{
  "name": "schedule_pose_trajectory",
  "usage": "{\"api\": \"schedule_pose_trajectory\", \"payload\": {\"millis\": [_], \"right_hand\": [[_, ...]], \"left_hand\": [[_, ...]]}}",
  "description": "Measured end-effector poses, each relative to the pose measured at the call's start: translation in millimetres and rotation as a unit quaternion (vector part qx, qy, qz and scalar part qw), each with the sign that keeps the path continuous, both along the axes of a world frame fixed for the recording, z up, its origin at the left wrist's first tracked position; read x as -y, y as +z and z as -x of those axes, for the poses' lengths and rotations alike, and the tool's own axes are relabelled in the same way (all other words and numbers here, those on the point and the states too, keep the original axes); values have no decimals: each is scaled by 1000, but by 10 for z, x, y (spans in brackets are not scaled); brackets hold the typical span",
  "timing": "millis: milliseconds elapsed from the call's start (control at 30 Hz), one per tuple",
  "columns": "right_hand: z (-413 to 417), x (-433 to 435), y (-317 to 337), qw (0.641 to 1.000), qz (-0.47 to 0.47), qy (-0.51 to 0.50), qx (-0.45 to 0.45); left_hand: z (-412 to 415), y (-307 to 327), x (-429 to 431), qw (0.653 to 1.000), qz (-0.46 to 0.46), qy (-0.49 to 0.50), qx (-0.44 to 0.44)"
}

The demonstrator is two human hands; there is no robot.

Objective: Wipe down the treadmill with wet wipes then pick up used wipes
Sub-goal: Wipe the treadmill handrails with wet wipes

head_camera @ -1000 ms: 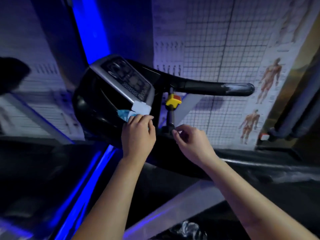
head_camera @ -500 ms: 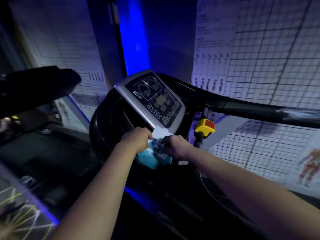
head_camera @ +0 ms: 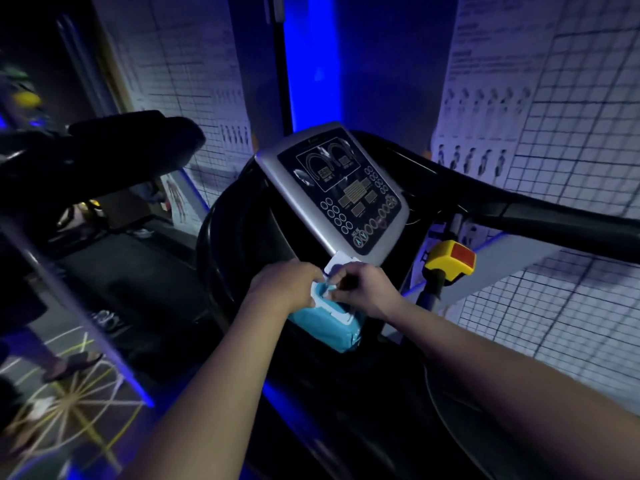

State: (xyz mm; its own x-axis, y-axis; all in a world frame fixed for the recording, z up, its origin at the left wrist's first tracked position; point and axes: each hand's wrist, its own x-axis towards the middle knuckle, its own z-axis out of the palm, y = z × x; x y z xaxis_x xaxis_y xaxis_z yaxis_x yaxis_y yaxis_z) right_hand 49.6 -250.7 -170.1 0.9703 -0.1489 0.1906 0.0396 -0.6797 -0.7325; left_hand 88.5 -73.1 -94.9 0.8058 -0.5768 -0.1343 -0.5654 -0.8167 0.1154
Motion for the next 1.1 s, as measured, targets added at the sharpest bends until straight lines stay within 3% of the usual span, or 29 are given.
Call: {"api": "schedule_pose_trajectory", "payload": {"millis": [433, 500, 600, 800, 1100], "right_hand": [[59, -124, -18, 995, 78, -55, 34], [61, -131, 21, 995, 48, -74, 37], [99, -60, 174, 990, -70, -116, 27], [381, 42, 771, 946, -256, -125, 157], [1064, 37, 1506, 855, -348, -157, 350]], "left_hand": [[-21, -24, 4, 999, -24, -4, 20], [-7, -20, 20, 999, -37, -8, 29], [-3, -26, 50, 997, -57, -13, 48], [-18, -29, 65, 997, -73, -5, 39], [26, -35, 14, 997, -63, -35, 39]]}}
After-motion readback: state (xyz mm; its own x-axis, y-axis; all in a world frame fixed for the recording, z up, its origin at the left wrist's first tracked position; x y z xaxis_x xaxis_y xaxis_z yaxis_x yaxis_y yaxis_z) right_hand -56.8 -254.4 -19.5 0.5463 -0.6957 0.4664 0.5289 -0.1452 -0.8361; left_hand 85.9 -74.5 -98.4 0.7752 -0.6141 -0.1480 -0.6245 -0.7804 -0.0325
